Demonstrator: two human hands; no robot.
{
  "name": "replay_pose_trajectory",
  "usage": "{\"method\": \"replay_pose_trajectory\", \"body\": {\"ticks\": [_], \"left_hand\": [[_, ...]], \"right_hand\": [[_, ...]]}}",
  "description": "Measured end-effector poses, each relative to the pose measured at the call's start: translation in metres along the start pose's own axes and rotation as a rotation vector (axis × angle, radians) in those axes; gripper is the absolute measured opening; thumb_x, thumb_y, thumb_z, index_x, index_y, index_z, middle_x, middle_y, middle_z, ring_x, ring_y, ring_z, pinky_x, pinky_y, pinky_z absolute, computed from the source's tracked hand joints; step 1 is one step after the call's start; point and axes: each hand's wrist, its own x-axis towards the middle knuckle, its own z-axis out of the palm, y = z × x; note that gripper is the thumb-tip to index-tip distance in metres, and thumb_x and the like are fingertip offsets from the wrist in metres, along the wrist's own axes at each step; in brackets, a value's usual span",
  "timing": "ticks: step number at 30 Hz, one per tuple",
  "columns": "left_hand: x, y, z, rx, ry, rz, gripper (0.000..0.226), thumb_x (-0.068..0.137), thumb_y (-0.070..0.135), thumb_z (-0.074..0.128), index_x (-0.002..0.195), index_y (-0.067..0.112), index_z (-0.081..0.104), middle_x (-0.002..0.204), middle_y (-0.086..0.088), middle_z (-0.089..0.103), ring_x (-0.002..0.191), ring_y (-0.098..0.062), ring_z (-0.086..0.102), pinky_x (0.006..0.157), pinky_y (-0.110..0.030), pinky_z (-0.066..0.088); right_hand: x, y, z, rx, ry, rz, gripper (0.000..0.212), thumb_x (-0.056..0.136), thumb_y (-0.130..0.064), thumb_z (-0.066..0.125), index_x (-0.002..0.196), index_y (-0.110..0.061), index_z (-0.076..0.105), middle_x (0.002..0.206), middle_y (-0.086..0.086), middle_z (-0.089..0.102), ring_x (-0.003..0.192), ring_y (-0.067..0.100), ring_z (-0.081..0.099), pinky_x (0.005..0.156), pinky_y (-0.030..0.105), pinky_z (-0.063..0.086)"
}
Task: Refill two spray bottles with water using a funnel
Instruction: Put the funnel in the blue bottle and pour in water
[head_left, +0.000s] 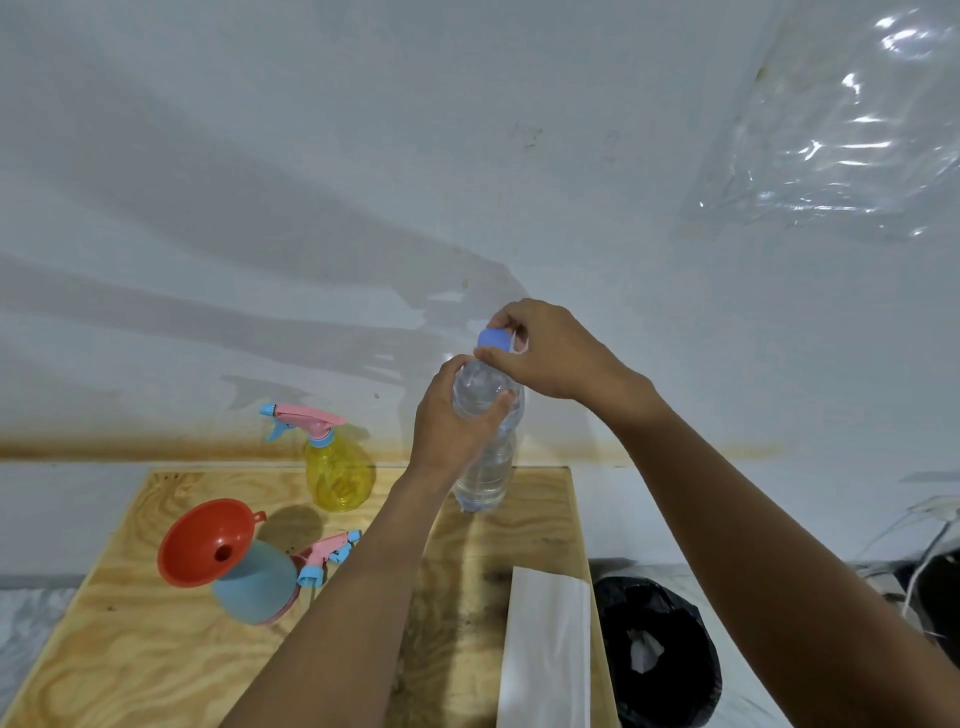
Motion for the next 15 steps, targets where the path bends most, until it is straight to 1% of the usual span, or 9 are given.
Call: {"method": "replay_pose_trajectory", "body": {"ticks": [3,4,6,8,9,10,12,13,15], "left_hand": [[0.000,0.001,0.000,0.008,0.013,-0.005,0.058,0.077,0.051,0.078,0.126,0.032,0.053,0.123,0.013,0.061,0.113,-0.010,0.058,0.096,-0.031,0.049],[-0.001,0.002,0.000,0.009,0.014,-0.001,0.055,0.078,0.049,0.079,0.124,0.032,0.053,0.121,0.014,0.062,0.110,-0.008,0.058,0.093,-0.029,0.048],[-0.002,0.004,0.000,0.004,0.013,0.011,0.050,0.079,0.046,0.079,0.121,0.035,0.054,0.117,0.017,0.063,0.107,-0.004,0.058,0.090,-0.026,0.048],[-0.001,0.003,0.000,-0.005,0.006,0.029,0.045,0.079,0.046,0.079,0.116,0.041,0.055,0.115,0.019,0.065,0.108,-0.001,0.059,0.089,-0.025,0.049],[-0.002,0.002,0.000,-0.007,0.005,0.034,0.045,0.079,0.046,0.079,0.116,0.042,0.055,0.115,0.019,0.065,0.109,0.000,0.059,0.090,-0.025,0.049],[-0.001,0.002,0.000,-0.006,0.005,0.035,0.048,0.079,0.046,0.079,0.119,0.041,0.055,0.118,0.019,0.064,0.111,-0.001,0.059,0.092,-0.025,0.049],[-0.001,0.002,0.000,0.000,0.012,0.019,0.055,0.078,0.047,0.079,0.126,0.037,0.053,0.123,0.017,0.062,0.115,-0.004,0.057,0.095,-0.026,0.047],[-0.001,0.002,0.000,0.005,0.014,0.014,0.056,0.079,0.047,0.079,0.127,0.035,0.053,0.123,0.015,0.061,0.114,-0.006,0.056,0.094,-0.026,0.047],[-0.001,0.003,0.001,0.008,0.013,0.010,0.054,0.079,0.046,0.079,0.124,0.033,0.053,0.119,0.015,0.061,0.108,-0.006,0.057,0.090,-0.025,0.046]], "right_hand": [[0.001,0.004,-0.006,0.041,-0.112,-0.075,0.039,0.090,-0.024,0.066,0.129,-0.022,0.063,0.119,-0.009,0.060,0.101,0.008,0.057,0.088,0.022,0.045],[0.001,0.004,-0.006,0.058,-0.128,-0.068,0.043,0.090,-0.023,0.066,0.132,-0.023,0.062,0.124,-0.009,0.060,0.106,0.008,0.057,0.092,0.023,0.046],[0.000,0.002,-0.003,0.075,-0.109,-0.037,0.050,0.088,-0.034,0.069,0.136,-0.025,0.058,0.129,-0.009,0.057,0.111,0.007,0.055,0.097,0.028,0.047],[-0.001,0.000,0.002,0.064,-0.038,-0.020,0.061,0.083,-0.050,0.072,0.136,-0.025,0.056,0.127,-0.009,0.054,0.107,0.005,0.053,0.093,0.026,0.047],[-0.002,0.000,0.005,0.058,0.003,-0.015,0.062,0.081,-0.054,0.073,0.132,-0.024,0.056,0.124,-0.008,0.053,0.102,0.004,0.053,0.089,0.024,0.046],[-0.003,0.001,0.006,0.056,0.041,-0.015,0.057,0.081,-0.054,0.074,0.126,-0.023,0.058,0.120,-0.008,0.053,0.095,0.002,0.052,0.083,0.022,0.045],[-0.004,0.002,0.007,0.055,0.077,-0.033,0.042,0.084,-0.047,0.074,0.115,-0.021,0.062,0.110,-0.008,0.055,0.084,0.003,0.052,0.077,0.021,0.043],[-0.004,0.004,0.006,0.064,0.067,-0.049,0.036,0.086,-0.041,0.073,0.115,-0.021,0.063,0.108,-0.009,0.056,0.083,0.003,0.053,0.077,0.021,0.042],[-0.004,0.006,0.004,0.083,0.021,-0.079,0.033,0.088,-0.030,0.071,0.120,-0.021,0.065,0.111,-0.011,0.057,0.088,0.005,0.054,0.078,0.018,0.041]]}}
